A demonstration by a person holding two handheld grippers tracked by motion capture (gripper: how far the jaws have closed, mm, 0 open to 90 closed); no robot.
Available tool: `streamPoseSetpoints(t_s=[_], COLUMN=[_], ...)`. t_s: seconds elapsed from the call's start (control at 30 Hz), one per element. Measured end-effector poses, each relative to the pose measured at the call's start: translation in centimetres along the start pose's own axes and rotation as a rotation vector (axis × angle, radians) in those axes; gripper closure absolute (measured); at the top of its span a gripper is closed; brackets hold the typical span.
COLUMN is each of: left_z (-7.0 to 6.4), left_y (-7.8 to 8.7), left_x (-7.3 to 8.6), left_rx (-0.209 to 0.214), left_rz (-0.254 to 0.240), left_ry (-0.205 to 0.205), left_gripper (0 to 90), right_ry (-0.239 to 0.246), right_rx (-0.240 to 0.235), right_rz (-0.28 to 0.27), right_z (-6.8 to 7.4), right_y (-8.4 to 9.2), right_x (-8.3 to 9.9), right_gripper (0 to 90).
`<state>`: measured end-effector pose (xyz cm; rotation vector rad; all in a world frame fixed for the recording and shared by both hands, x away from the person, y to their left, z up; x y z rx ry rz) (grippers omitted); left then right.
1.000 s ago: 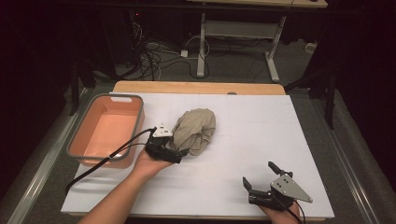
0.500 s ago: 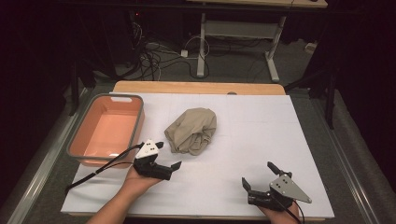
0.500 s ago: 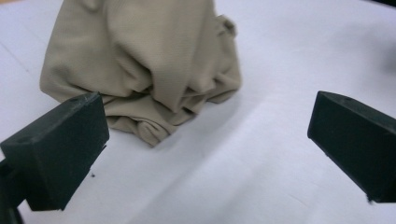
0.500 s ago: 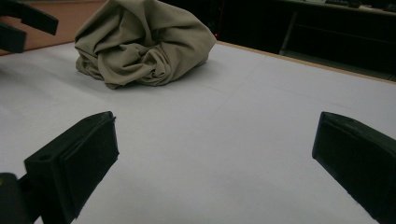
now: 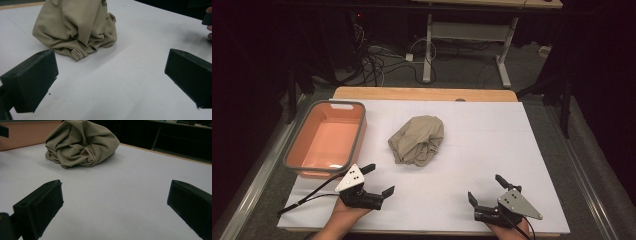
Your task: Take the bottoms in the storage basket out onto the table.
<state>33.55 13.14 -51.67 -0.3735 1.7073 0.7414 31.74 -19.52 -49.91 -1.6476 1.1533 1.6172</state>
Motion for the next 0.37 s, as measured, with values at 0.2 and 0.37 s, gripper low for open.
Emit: streamPoseSetpoints(t_s=[0.2,0.37], left_z=[0.17,-0.01], left_y=[-0.33,-0.16], left_x=[0.25,0.28], left_rx=[-0.003,0.008], left_rz=[0.009,0.007], left_ry=[0.008,-0.001], left_gripper=[0.0,0.0], right_ry=[-0.004,0.004], right_rx=[0.016,0.013], right_rz=[-0.003,0.001], right_z=[-0.07,-0.04], right_y=[-0.10,-0.18], right_x=[-0.11,-0.03], right_gripper=[1.1,1.0])
Point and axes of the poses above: each handheld gripper's, and its own axes: y roughly backward along the jaws, x roughly out of its underside, z roughly to its left, the point moved 8 cm from there along -y, roughly forward along the jaws, and after that the axes turned 6 degrees about -z, right-handed, at the moved point
